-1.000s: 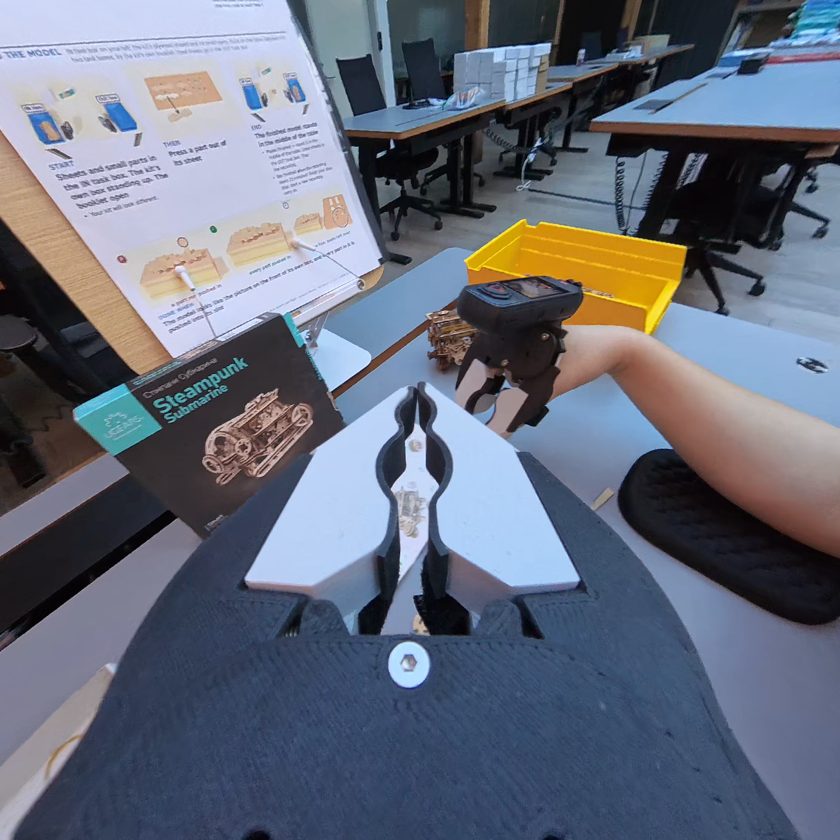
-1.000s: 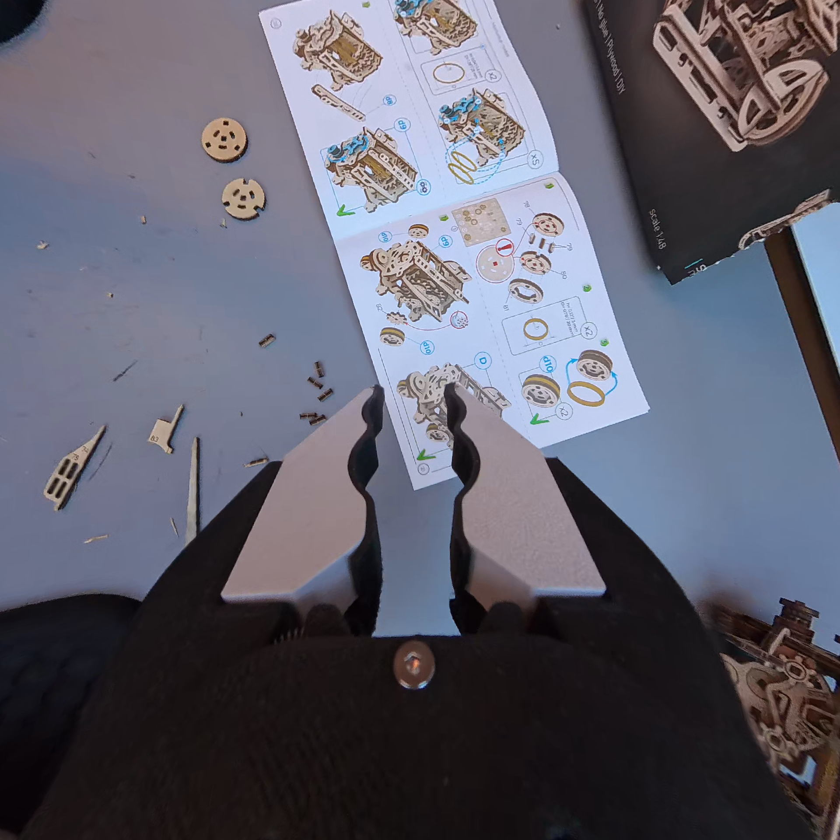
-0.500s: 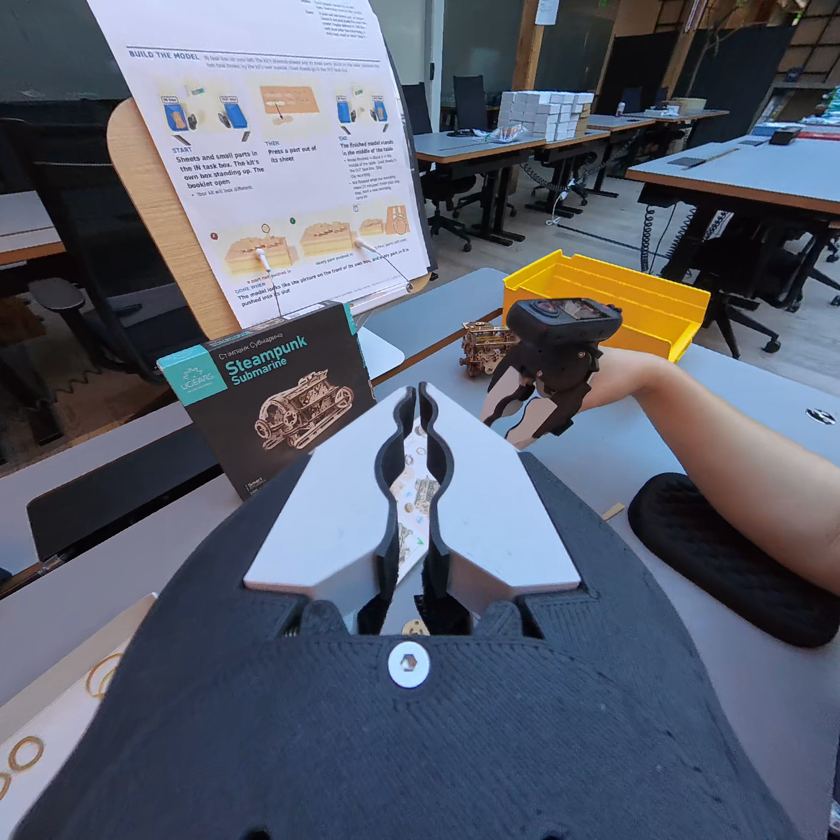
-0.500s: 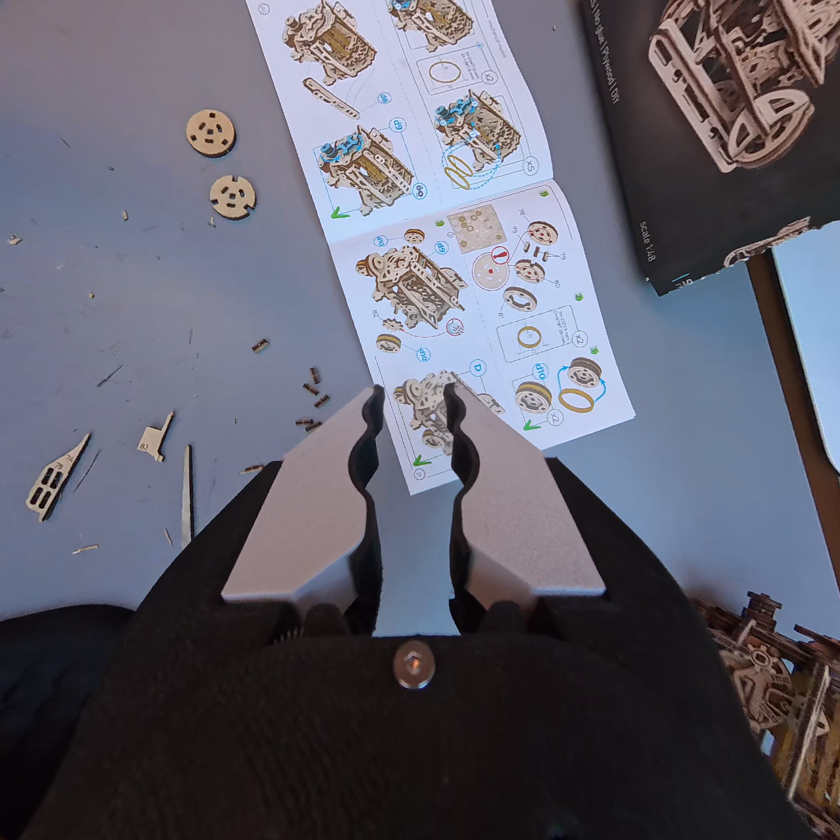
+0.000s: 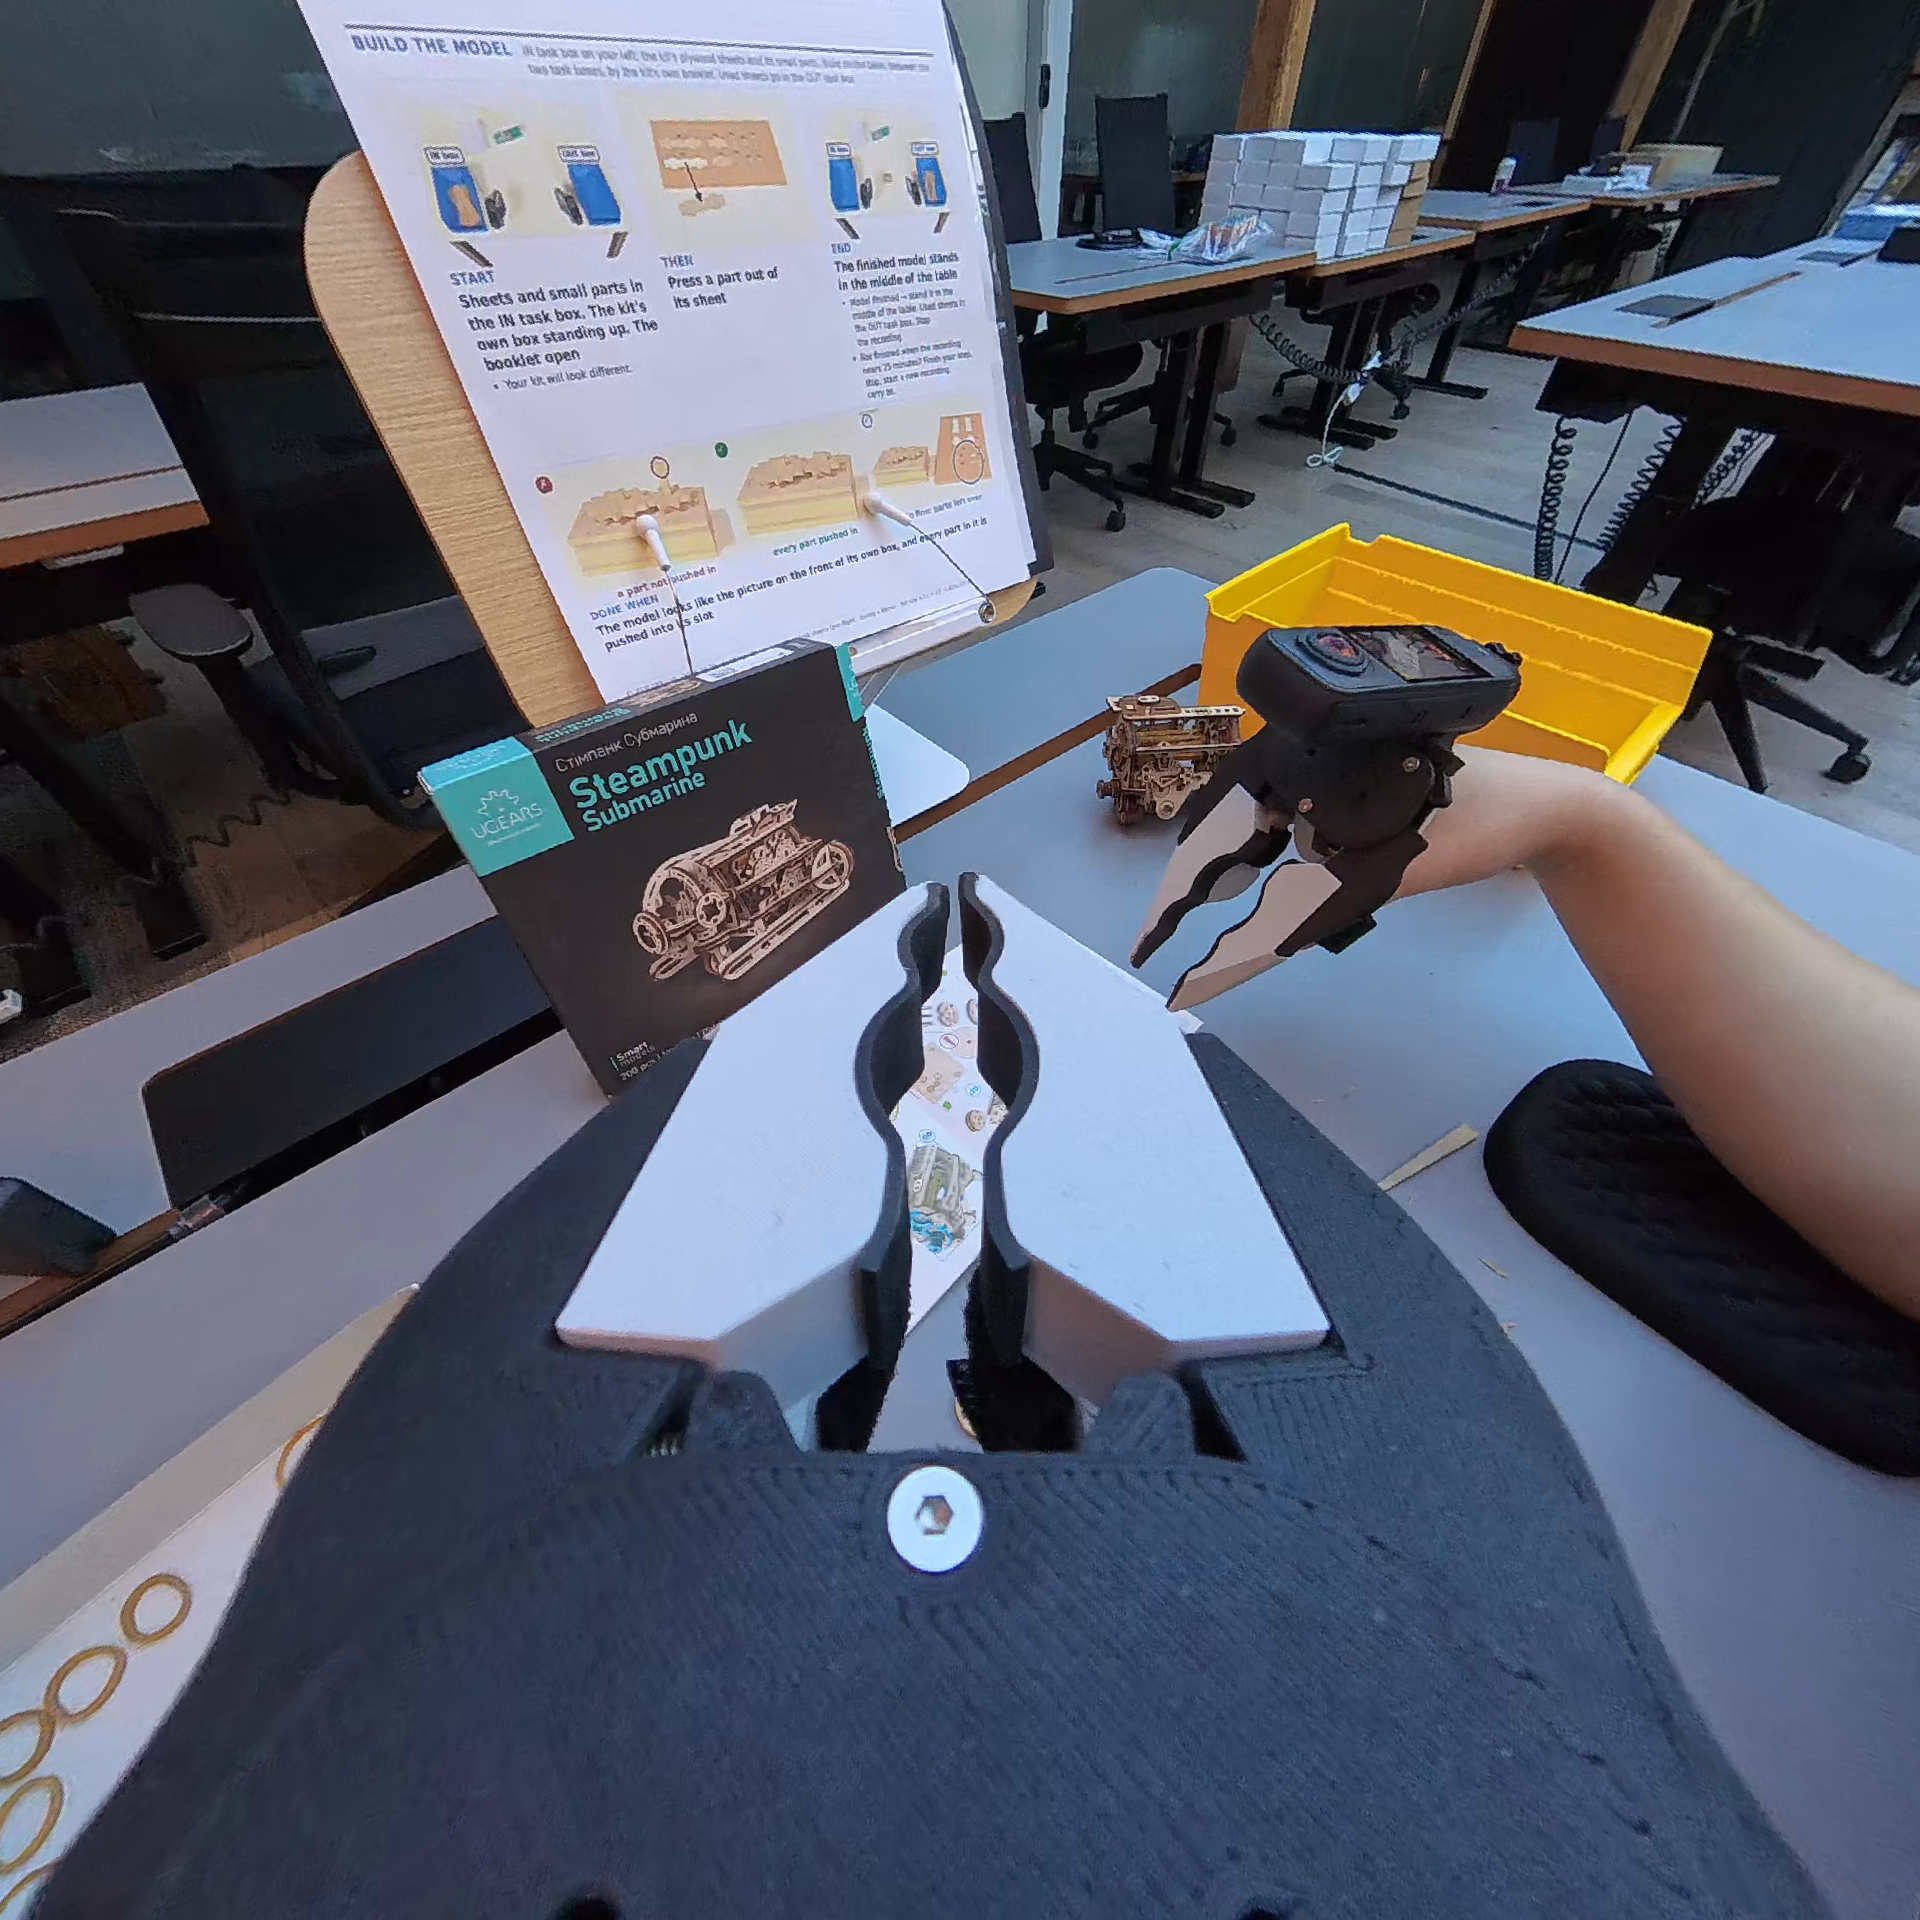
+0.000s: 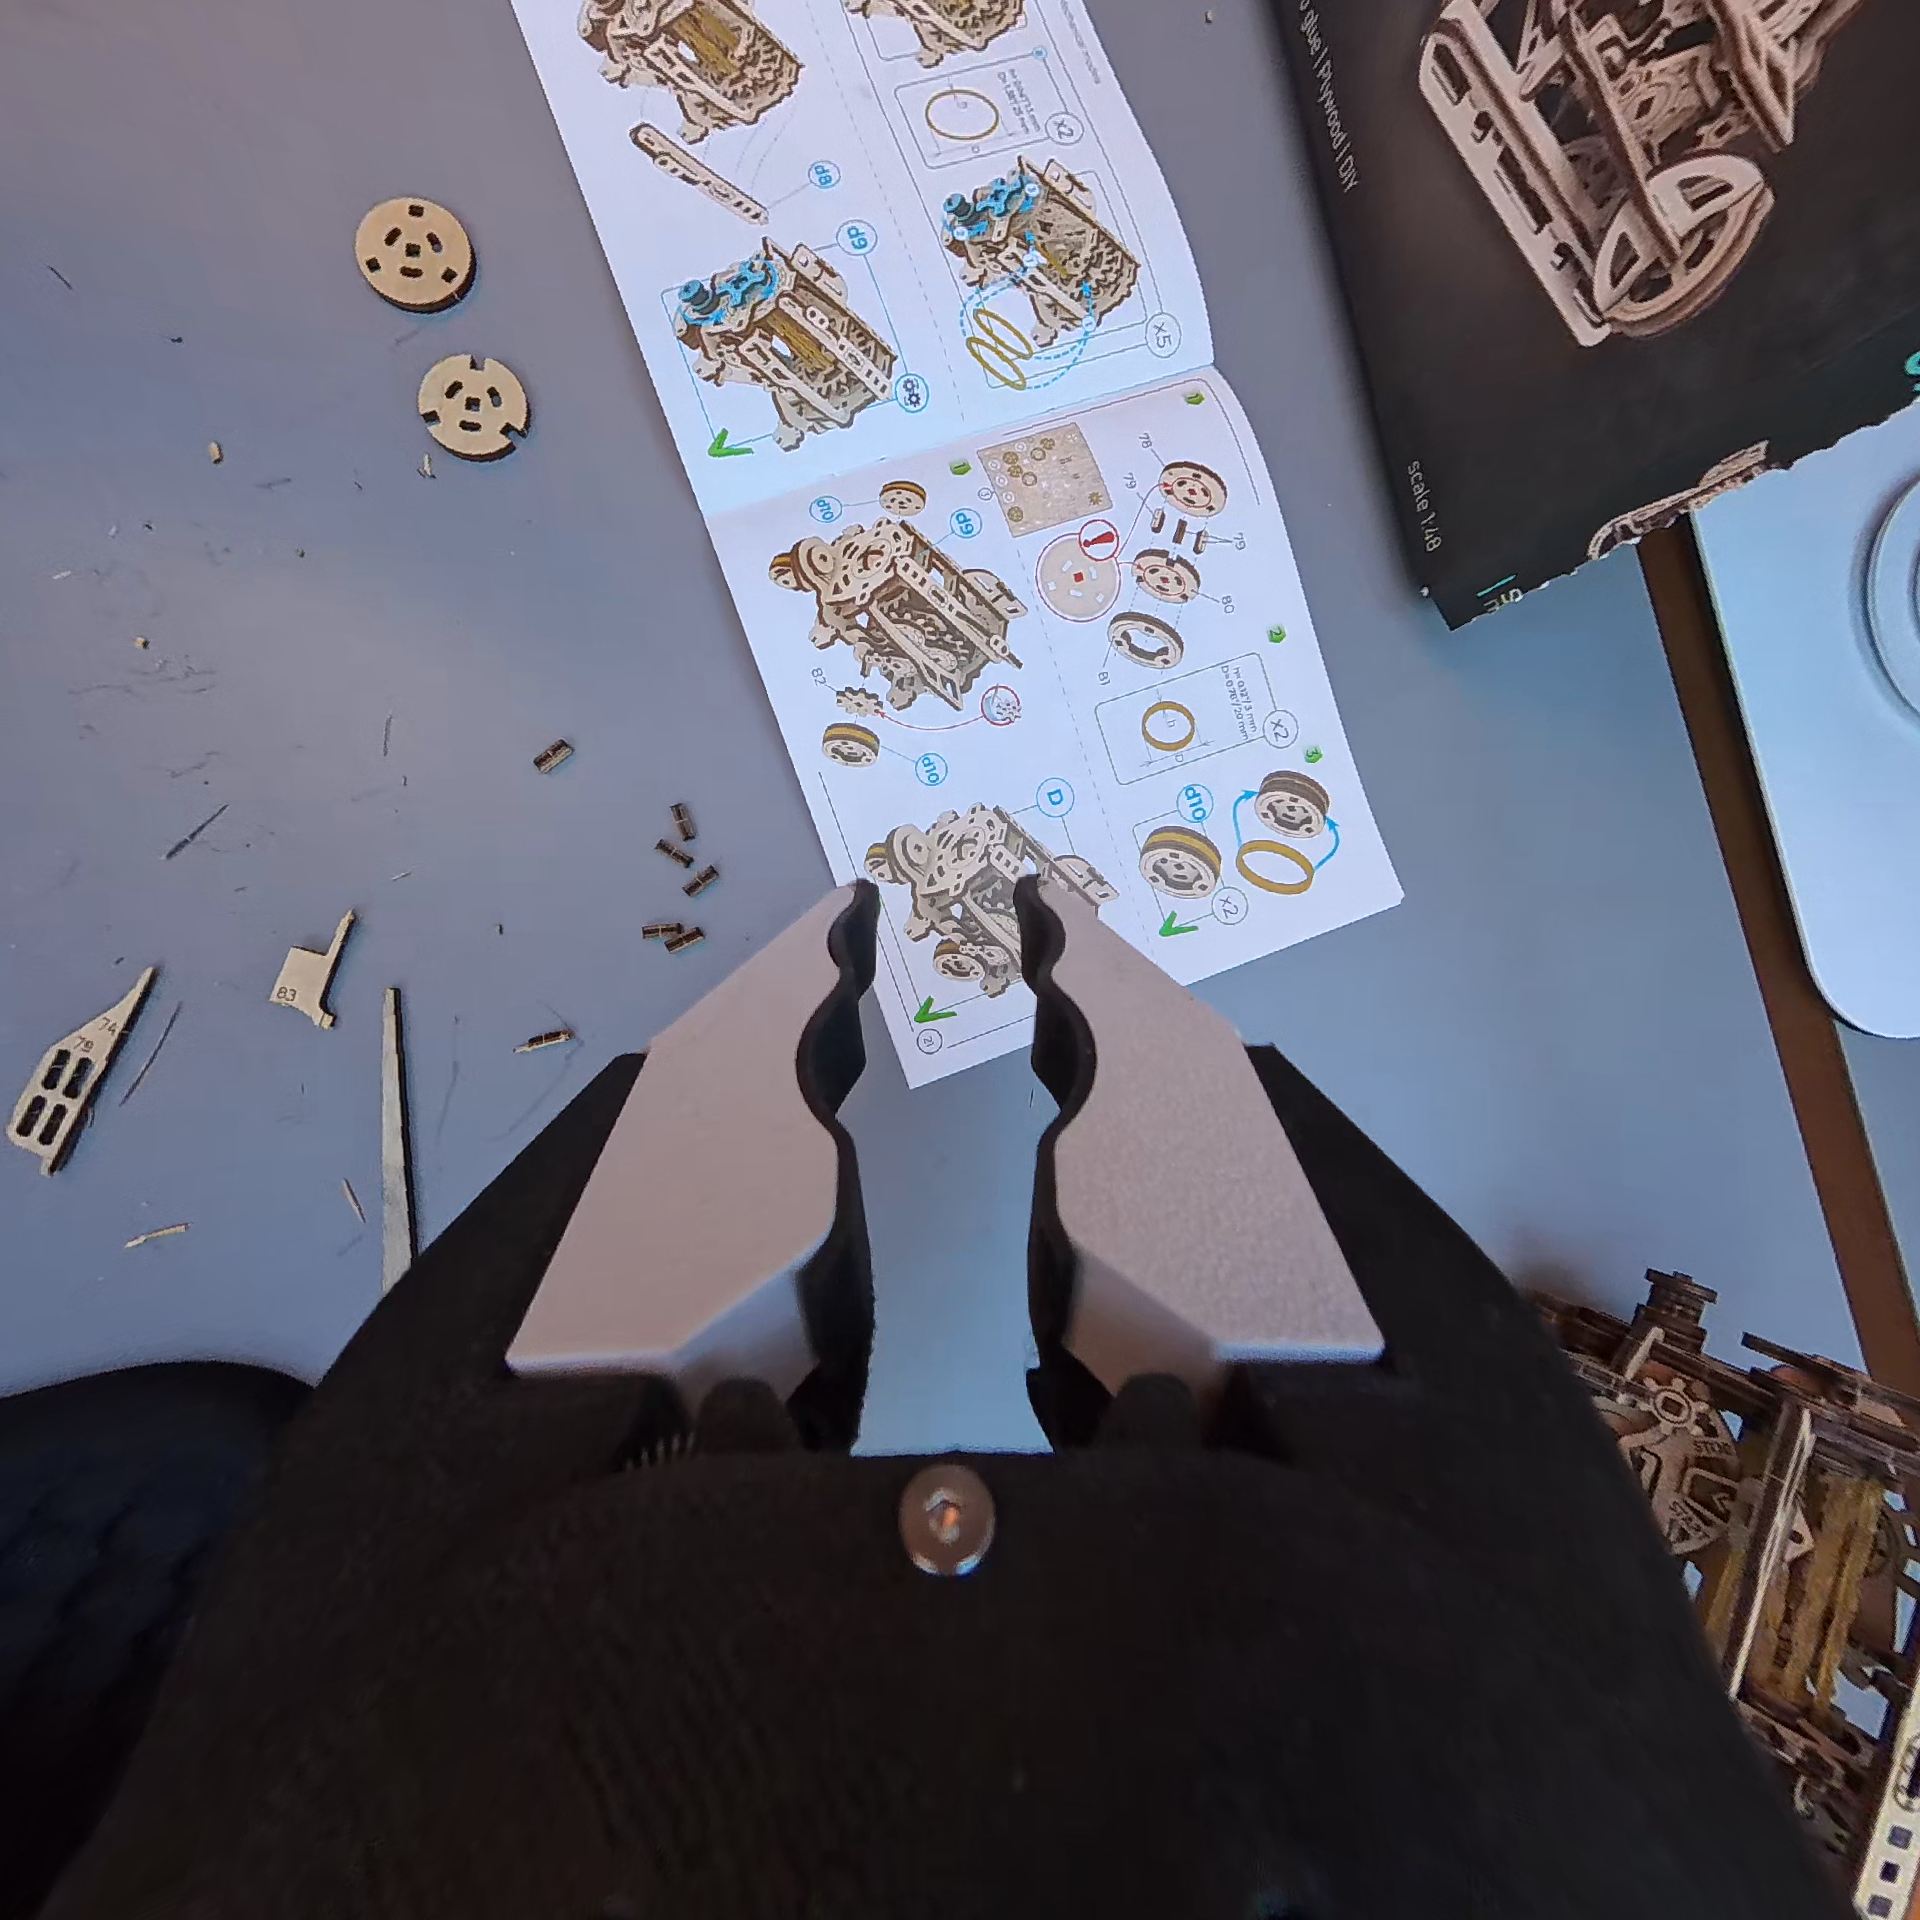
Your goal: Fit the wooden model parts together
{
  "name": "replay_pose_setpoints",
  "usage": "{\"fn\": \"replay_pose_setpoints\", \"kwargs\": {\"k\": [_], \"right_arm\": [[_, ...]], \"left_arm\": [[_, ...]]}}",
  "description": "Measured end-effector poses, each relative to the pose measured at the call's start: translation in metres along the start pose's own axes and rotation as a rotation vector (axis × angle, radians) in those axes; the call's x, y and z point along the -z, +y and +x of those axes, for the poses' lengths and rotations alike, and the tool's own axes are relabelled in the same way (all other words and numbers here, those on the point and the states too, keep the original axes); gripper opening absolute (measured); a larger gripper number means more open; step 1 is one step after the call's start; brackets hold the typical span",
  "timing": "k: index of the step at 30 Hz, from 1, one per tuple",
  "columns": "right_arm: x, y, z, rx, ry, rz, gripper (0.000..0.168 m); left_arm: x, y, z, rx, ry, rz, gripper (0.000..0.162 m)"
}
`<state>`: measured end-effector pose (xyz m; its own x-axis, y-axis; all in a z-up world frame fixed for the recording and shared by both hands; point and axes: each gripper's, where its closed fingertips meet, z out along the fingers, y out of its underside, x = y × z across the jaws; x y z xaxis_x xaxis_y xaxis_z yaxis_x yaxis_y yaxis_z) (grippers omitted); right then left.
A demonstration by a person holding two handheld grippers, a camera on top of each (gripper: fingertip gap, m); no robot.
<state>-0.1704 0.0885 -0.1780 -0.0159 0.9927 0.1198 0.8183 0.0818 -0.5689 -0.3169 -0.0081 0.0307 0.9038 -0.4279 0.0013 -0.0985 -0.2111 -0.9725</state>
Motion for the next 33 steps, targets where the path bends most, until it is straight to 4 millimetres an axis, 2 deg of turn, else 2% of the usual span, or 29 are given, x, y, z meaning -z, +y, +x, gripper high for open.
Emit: {"fn": "replay_pose_setpoints", "kwargs": {"k": [6,11,16,33], "right_arm": [[0.001,-0.003,-0.001,0.014,0.008,0.001,0.027],[0.003,0.004,0.002,0.004,0.020,-0.025,0.027],[0.008,0.001,0.005,-0.001,0.030,-0.001,0.027],[0.013,0.010,0.011,-0.014,0.054,-0.022,0.027]], "left_arm": [[0.001,-0.001,0.003,-0.017,-0.010,-0.002,0.001],[0.001,0.001,-0.003,-0.015,-0.034,-0.009,0.001],[0.000,0.003,-0.009,0.001,-0.042,-0.012,0.001],[-0.001,0.005,-0.011,-0.035,-0.064,-0.030,0.001]]}}
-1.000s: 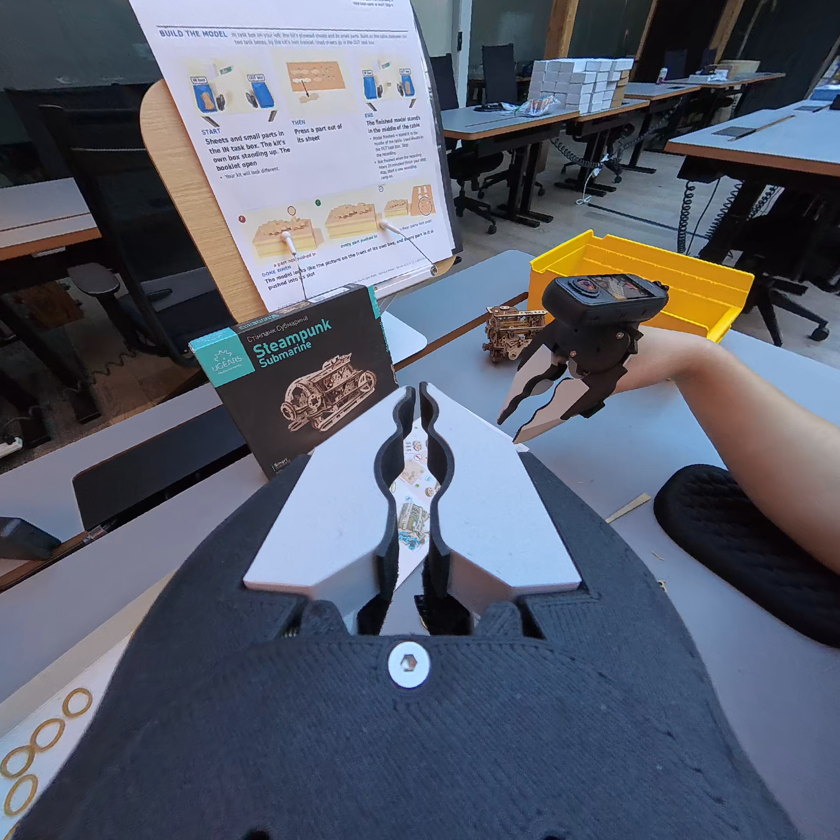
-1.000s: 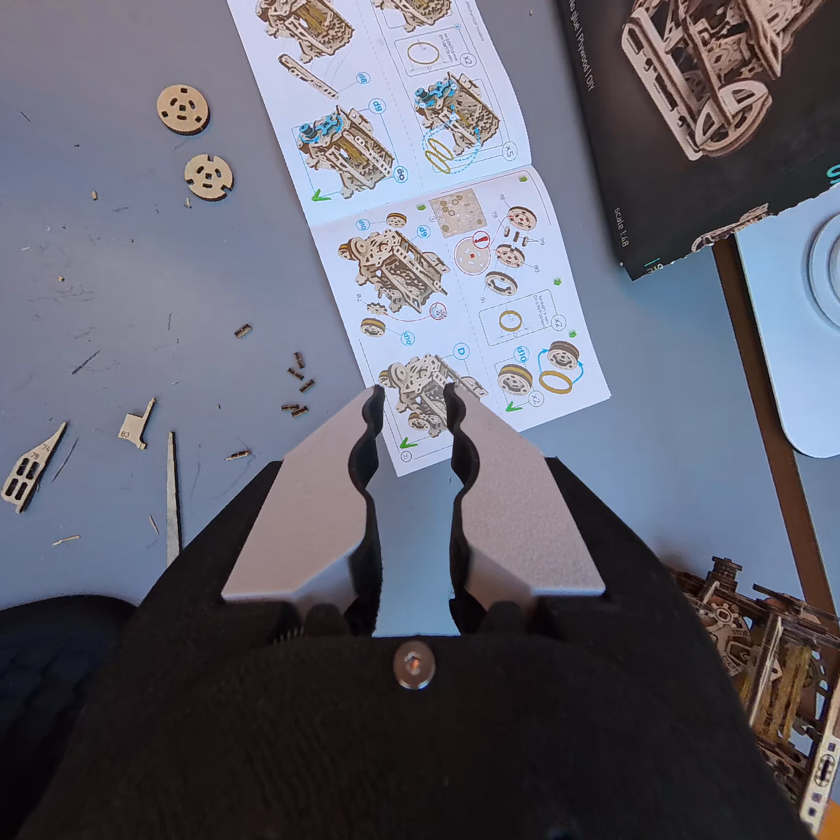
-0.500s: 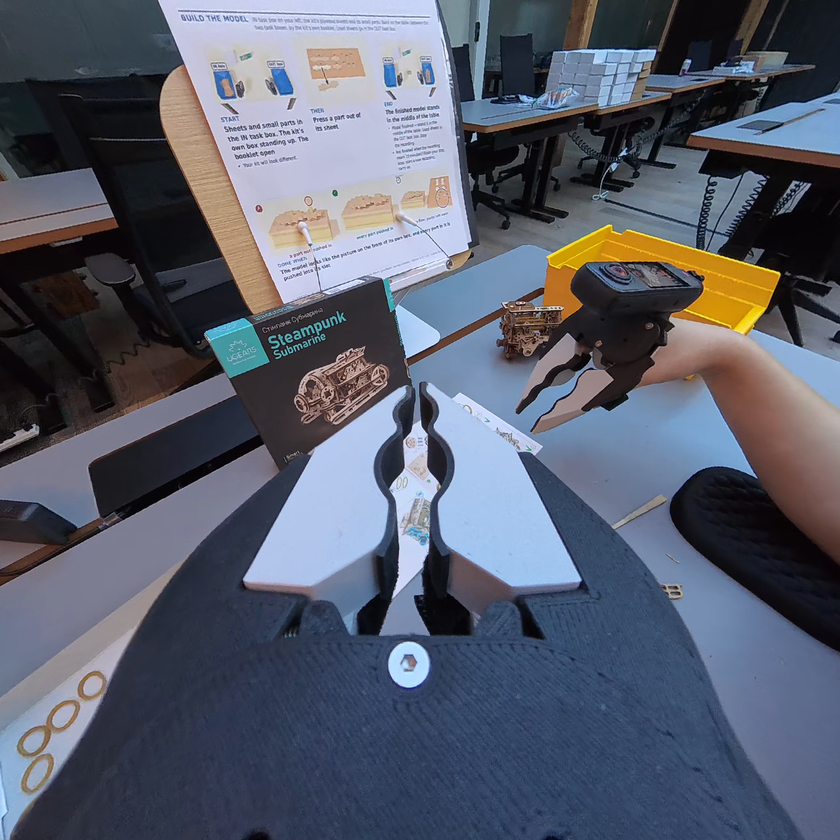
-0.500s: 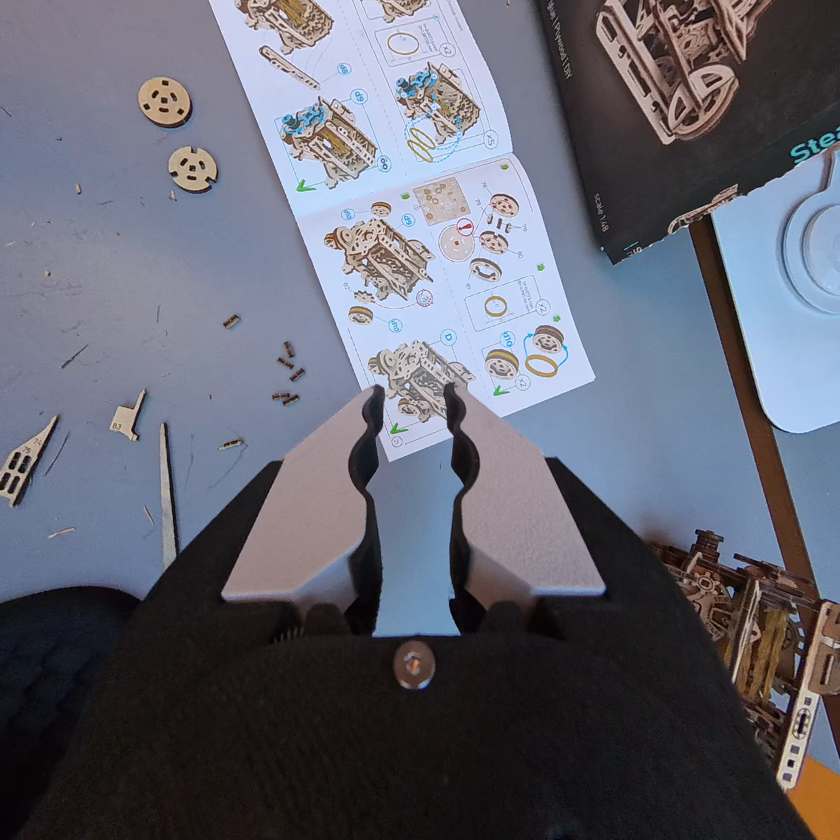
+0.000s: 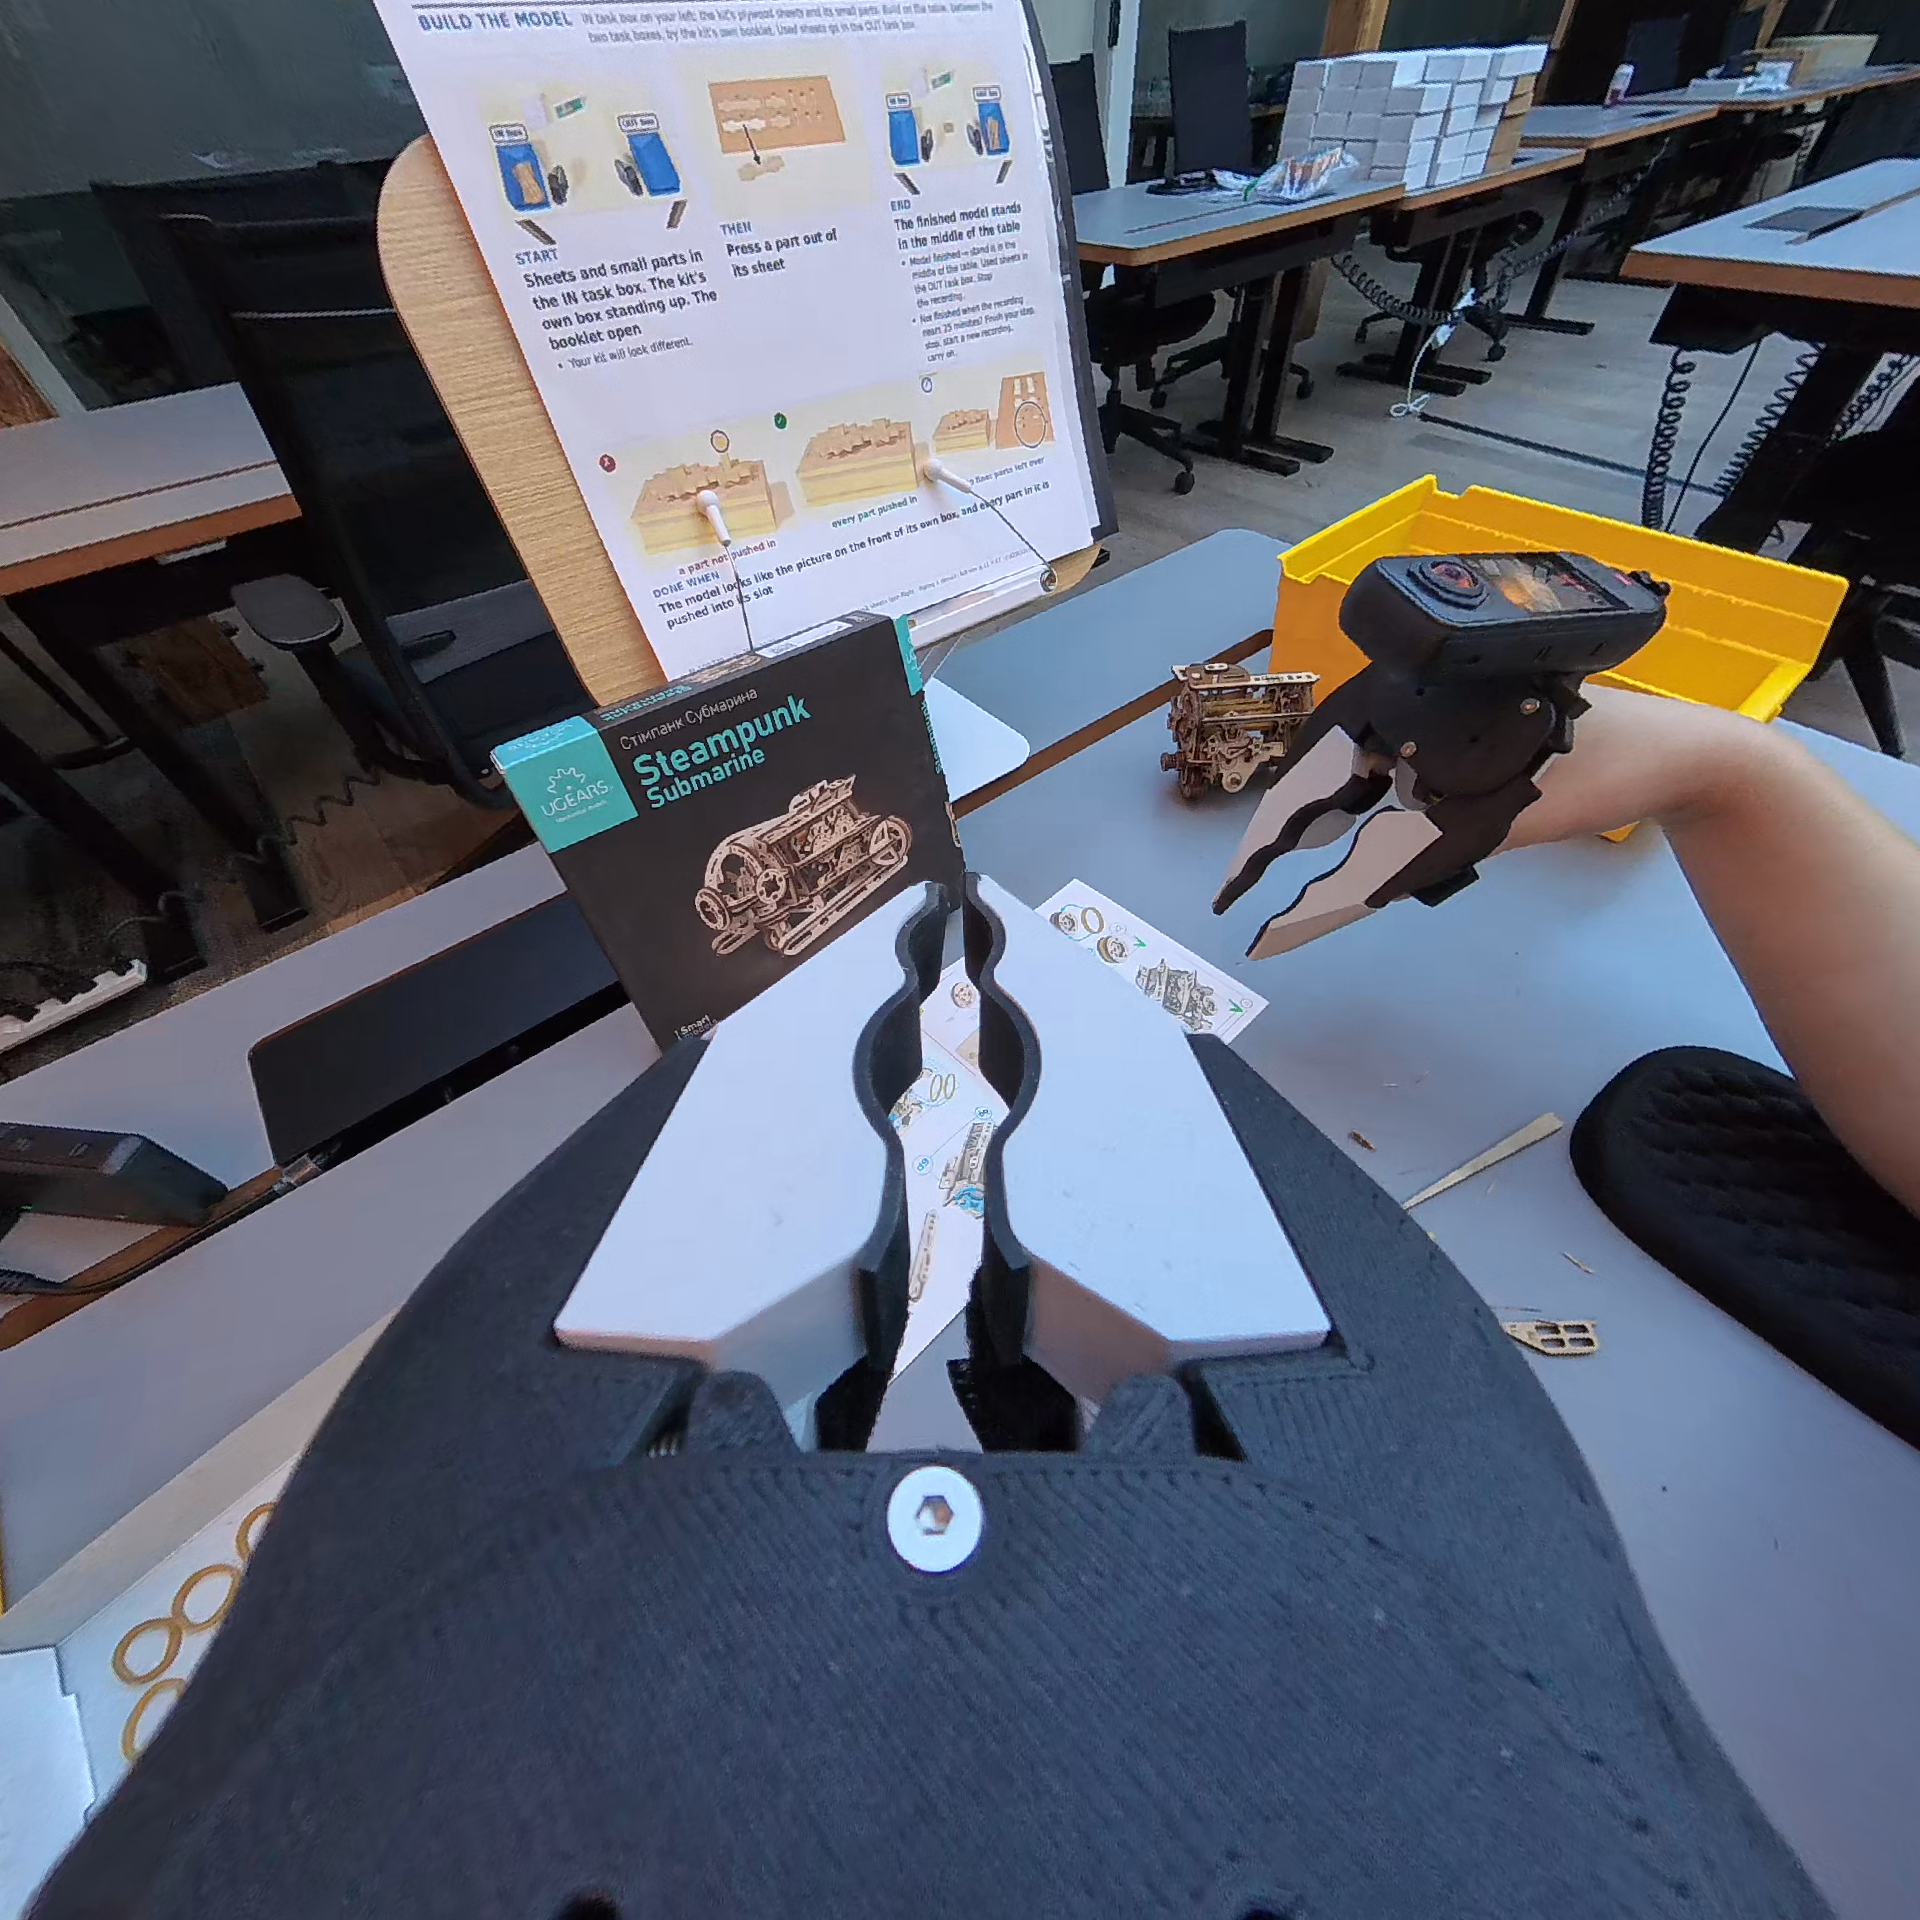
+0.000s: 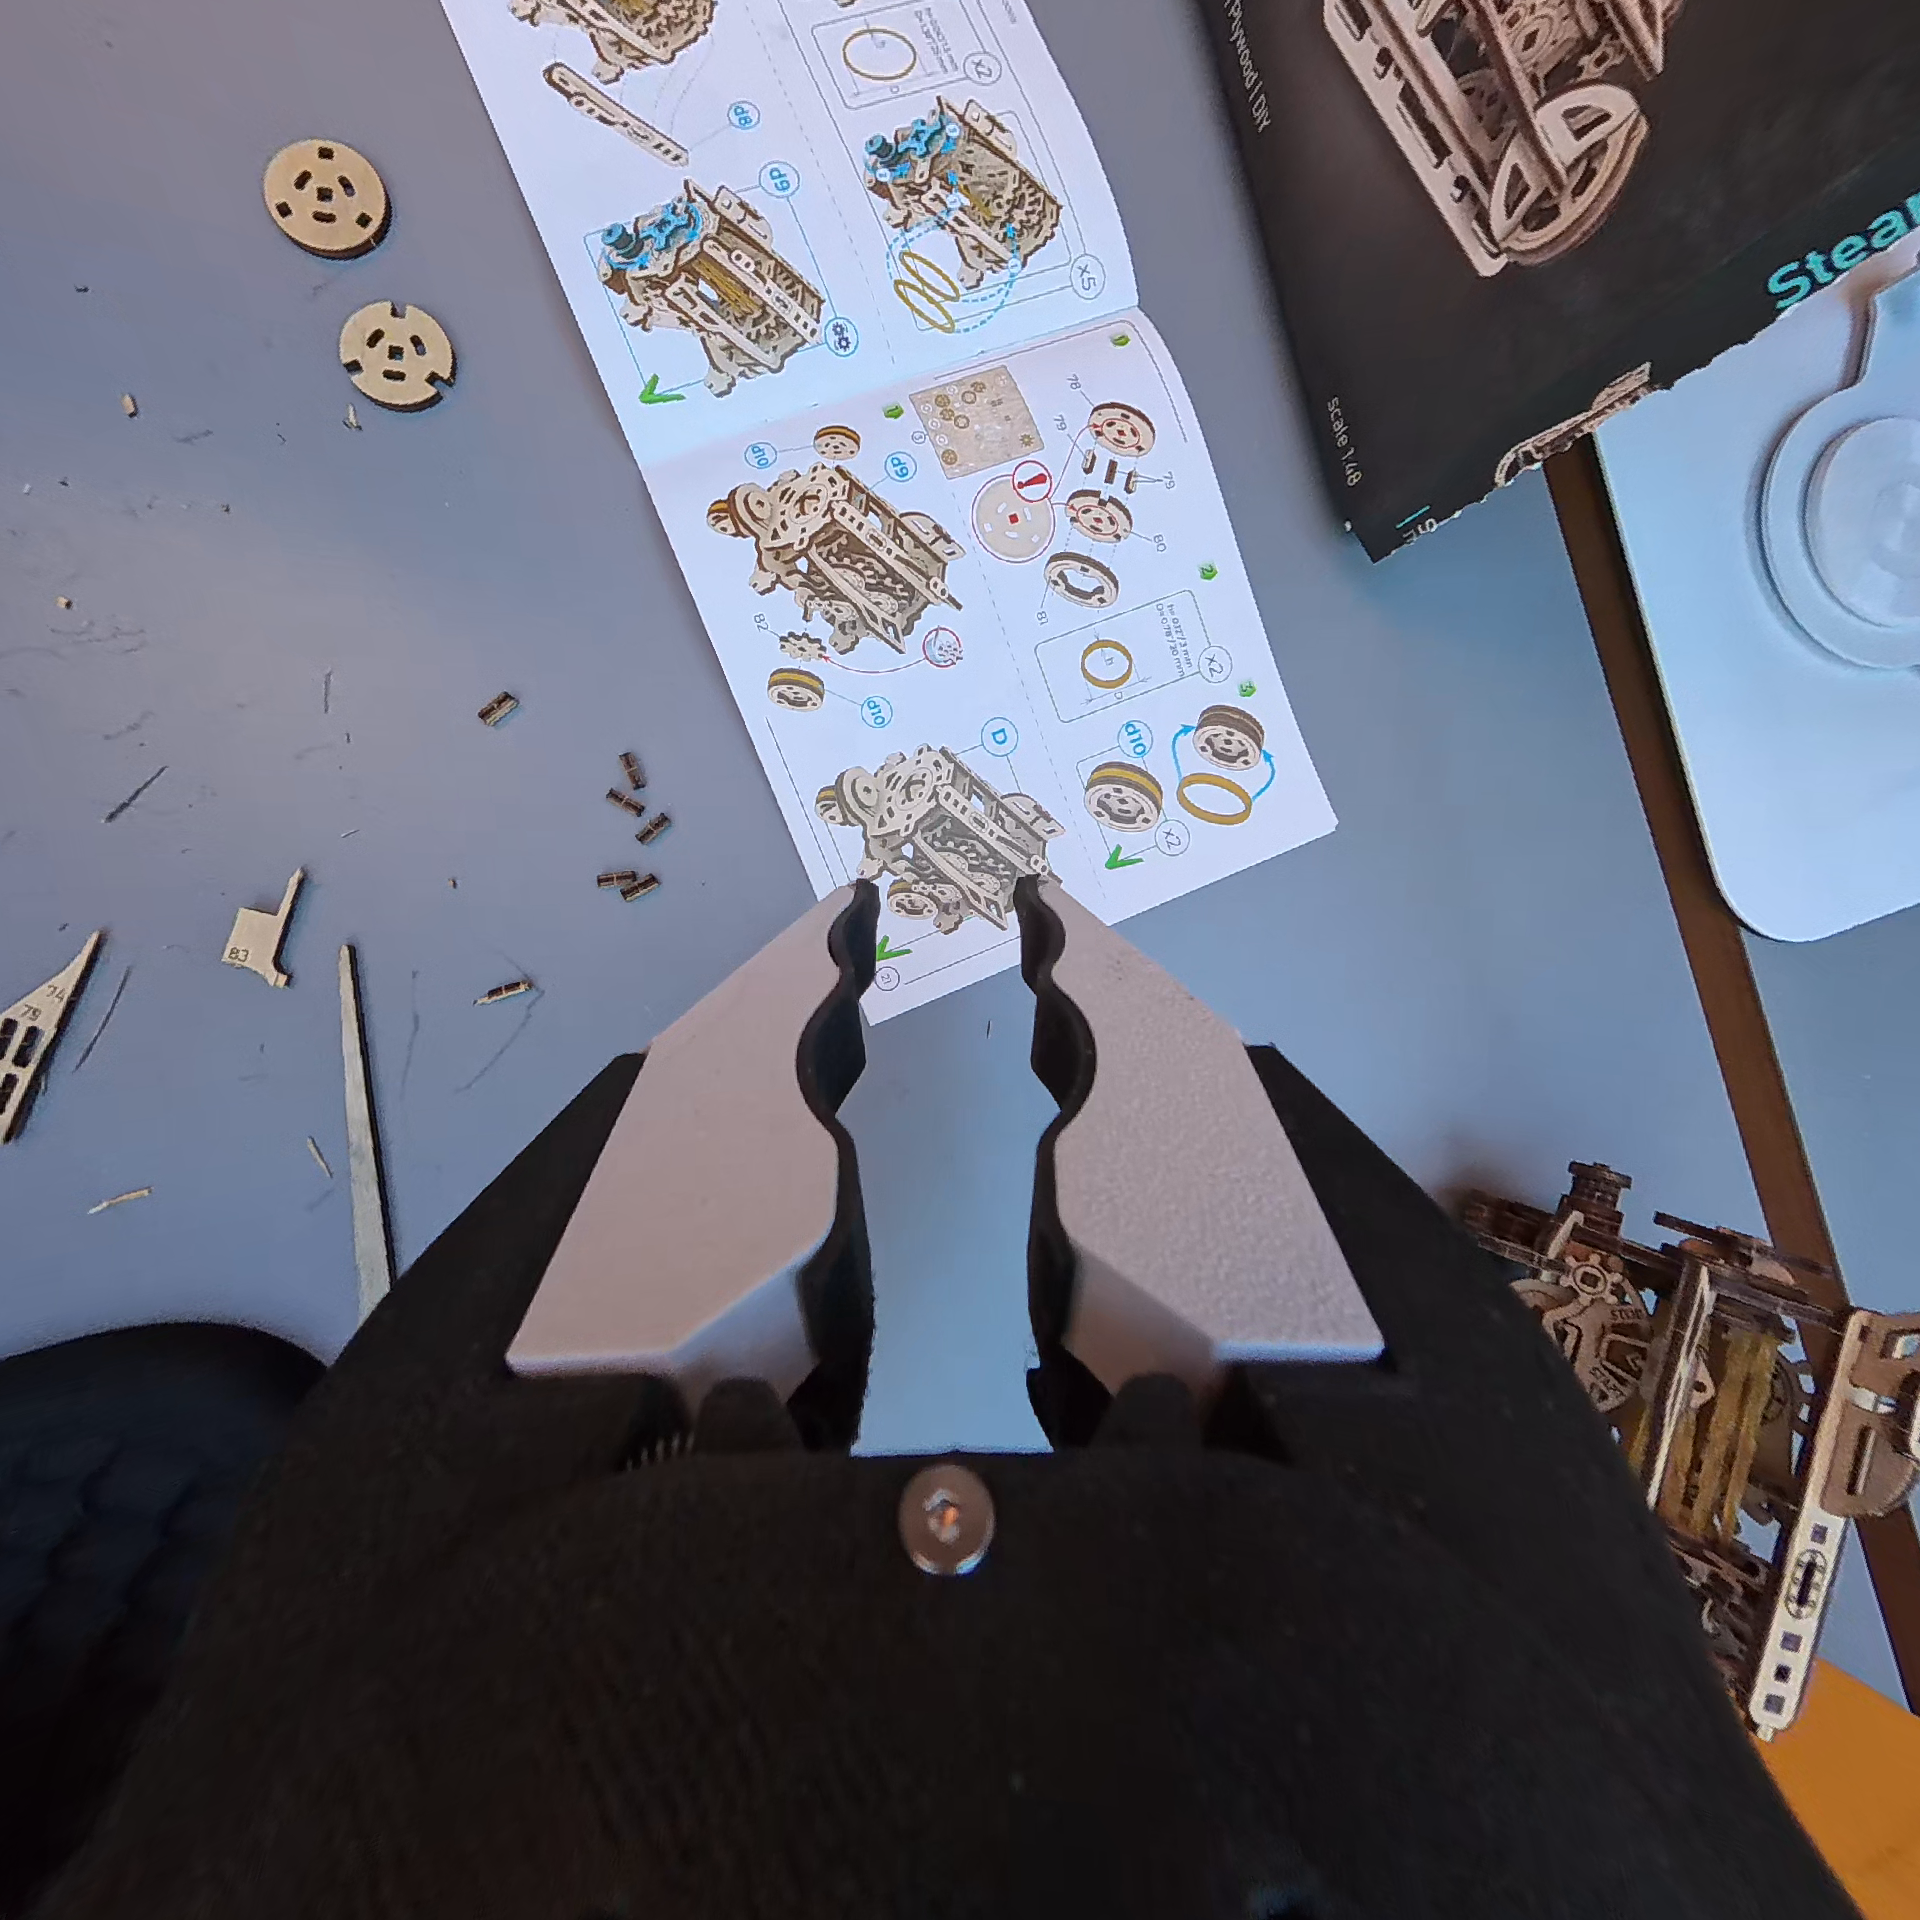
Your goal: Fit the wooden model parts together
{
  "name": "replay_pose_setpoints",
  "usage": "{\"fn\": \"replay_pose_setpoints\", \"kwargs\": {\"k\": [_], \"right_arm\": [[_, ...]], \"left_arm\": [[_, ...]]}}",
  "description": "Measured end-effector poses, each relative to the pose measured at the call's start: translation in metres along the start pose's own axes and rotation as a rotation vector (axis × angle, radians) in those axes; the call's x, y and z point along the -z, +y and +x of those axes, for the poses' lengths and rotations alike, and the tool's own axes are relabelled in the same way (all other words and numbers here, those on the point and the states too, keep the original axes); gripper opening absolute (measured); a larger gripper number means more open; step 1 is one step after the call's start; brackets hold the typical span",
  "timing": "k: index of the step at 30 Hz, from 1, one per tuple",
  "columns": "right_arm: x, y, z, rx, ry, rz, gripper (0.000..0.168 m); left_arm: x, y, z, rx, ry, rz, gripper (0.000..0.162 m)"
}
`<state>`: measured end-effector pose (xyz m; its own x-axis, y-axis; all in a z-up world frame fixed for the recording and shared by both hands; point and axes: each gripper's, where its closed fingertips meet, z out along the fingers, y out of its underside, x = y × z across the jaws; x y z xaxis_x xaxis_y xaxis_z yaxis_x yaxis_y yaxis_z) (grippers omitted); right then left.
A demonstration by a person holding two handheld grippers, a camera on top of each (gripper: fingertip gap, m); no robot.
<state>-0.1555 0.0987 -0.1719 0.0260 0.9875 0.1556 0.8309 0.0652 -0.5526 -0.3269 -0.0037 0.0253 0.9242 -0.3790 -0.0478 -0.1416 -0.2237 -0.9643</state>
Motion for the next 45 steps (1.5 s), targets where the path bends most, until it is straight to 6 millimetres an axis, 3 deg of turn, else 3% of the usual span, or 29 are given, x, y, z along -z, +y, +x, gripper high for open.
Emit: {"fn": "replay_pose_setpoints", "kwargs": {"k": [10,18,22,25,27,30,36,40,45], "right_arm": [[0.012,-0.001,0.002,0.001,0.018,0.014,0.027],[0.013,0.000,-0.005,-0.007,-0.031,0.010,0.014],[0.009,-0.016,-0.030,0.008,-0.151,0.049,0.001],[0.002,-0.025,-0.045,0.049,-0.192,0.045,0.002],[-0.005,-0.035,-0.051,0.023,-0.187,0.034,0.004],[-0.018,-0.053,-0.061,-0.138,-0.136,0.040,0.022],[-0.034,-0.024,-0.092,-0.243,0.029,0.092,0.019],[-0.041,-0.025,-0.106,-0.330,0.038,0.150,0.015],[-0.051,-0.018,-0.107,-0.353,0.079,0.106,0.013]], "left_arm": [[-0.007,0.005,0.009,-0.047,0.012,-0.037,0.002],[-0.009,0.008,0.011,-0.072,0.004,-0.062,0.002],[-0.005,0.009,0.002,-0.091,-0.037,-0.072,0.002],[0.001,0.007,-0.003,-0.082,-0.052,-0.060,0.002],[0.005,0.005,-0.003,-0.080,-0.045,-0.044,0.002],[0.014,0.000,-0.008,-0.074,-0.051,-0.018,0.002],[0.029,-0.012,-0.014,0.008,-0.016,0.080,0.002],[0.031,-0.016,-0.006,0.002,0.011,0.094,0.002],[0.034,-0.018,0.004,-0.040,0.016,0.091,0.002]]}}
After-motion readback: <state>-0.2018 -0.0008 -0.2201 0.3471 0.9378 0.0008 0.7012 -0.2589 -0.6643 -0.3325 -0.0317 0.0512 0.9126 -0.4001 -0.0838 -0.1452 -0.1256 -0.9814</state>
